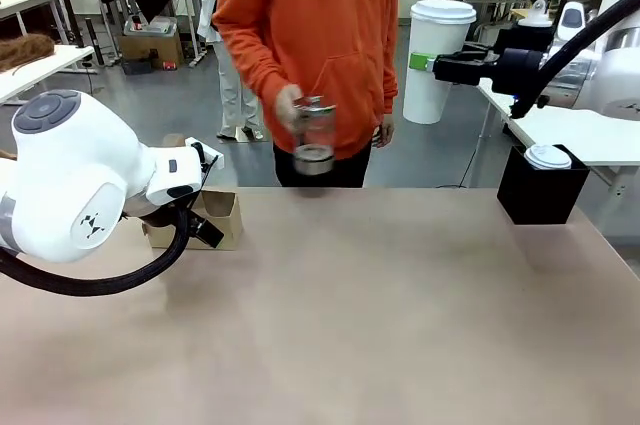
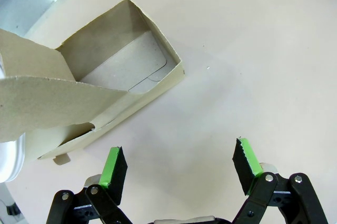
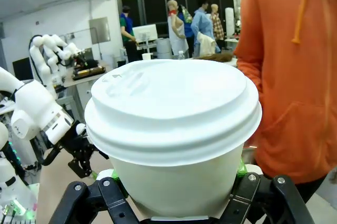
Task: Pour a drink into a cup and package it in a carrier.
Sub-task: When a person places the Paper Cup Lid on the 600 ml Paper Cup , lift the 600 ml Paper Cup, then position the Cup Carrier in the center of the table, then insert the held 600 ml Paper Cup into the Cup Carrier.
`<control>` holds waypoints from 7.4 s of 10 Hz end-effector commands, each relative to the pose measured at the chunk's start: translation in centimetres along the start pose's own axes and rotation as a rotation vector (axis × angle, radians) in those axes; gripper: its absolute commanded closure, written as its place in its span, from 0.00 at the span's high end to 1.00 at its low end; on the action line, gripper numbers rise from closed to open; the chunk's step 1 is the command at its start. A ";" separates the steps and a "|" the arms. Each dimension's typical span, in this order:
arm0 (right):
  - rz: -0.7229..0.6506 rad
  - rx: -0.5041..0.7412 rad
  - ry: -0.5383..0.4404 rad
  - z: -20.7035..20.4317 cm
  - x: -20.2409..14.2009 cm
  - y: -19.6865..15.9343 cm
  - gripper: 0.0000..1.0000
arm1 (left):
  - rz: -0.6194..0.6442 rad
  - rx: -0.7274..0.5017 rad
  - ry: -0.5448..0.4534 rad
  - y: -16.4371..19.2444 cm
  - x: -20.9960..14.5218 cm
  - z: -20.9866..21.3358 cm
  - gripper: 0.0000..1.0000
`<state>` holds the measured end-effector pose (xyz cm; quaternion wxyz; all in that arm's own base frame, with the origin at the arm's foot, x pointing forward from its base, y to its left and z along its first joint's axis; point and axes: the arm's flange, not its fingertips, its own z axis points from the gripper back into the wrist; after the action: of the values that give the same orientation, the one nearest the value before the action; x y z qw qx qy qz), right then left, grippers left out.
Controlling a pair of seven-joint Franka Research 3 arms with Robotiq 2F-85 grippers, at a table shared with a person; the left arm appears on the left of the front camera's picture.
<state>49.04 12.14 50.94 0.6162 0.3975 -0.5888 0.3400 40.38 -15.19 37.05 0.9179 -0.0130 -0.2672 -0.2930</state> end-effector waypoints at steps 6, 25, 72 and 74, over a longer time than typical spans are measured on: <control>0.000 0.000 0.000 0.0 0.0 0.0 0.82 | 0.001 -0.001 0.000 0.0 0.0 0.0 1.00; 0.000 0.000 0.000 0.0 0.0 0.0 0.82 | 0.508 0.070 0.315 8.5 16.0 6.4 1.00; -0.058 0.058 0.008 -0.4 -1.3 -2.2 0.82 | 0.542 0.064 0.243 -22.1 14.8 12.4 0.95; -0.095 0.161 0.014 -1.1 -3.4 -4.9 0.82 | 0.467 -0.006 0.242 -20.3 14.9 15.3 1.00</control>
<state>51.45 11.68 47.00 0.6119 0.4409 -0.5573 0.3473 32.96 -39.19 53.43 0.9861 -0.0280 -0.1576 -0.0442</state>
